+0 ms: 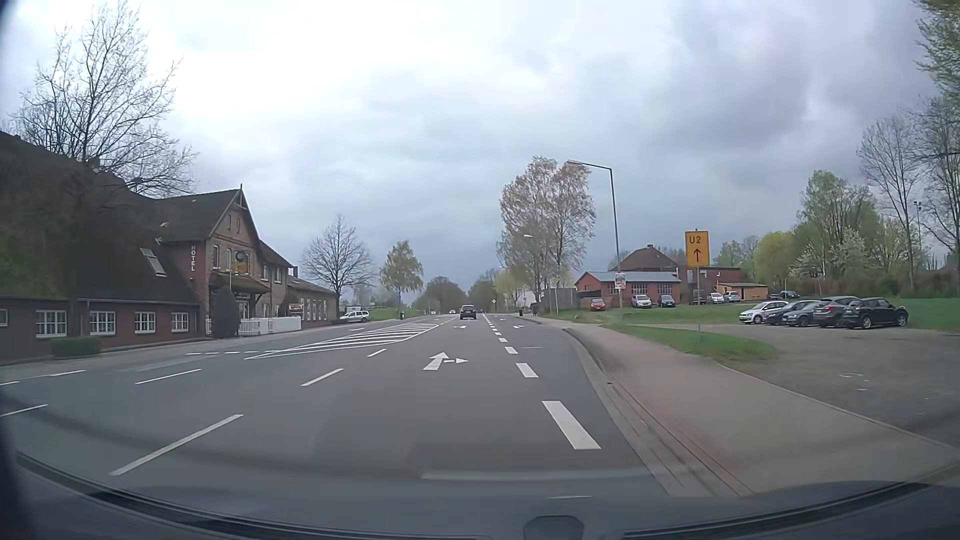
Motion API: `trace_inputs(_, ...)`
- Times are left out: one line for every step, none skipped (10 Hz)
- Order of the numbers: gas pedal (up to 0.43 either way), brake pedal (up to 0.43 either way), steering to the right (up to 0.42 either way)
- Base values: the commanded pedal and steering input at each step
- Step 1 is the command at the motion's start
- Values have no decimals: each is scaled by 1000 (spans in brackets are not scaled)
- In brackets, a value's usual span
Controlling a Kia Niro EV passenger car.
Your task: Follow the waypoints while adhering to traffic rules and regulations
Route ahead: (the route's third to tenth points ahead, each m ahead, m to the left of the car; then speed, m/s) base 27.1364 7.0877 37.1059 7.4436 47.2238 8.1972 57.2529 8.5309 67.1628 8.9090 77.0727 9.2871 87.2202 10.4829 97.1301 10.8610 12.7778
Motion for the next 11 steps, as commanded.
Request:
trace_inputs(177,0,4)
trace_inputs(177,0,4)
trace_inputs(177,0,4)
trace_inputs(177,0,4)
trace_inputs(177,0,4)
trace_inputs(177,6,4)
trace_inputs(177,0,4)
trace_inputs(177,0,3)
trace_inputs(177,0,3)
trace_inputs(177,0,3)
trace_inputs(177,0,2)
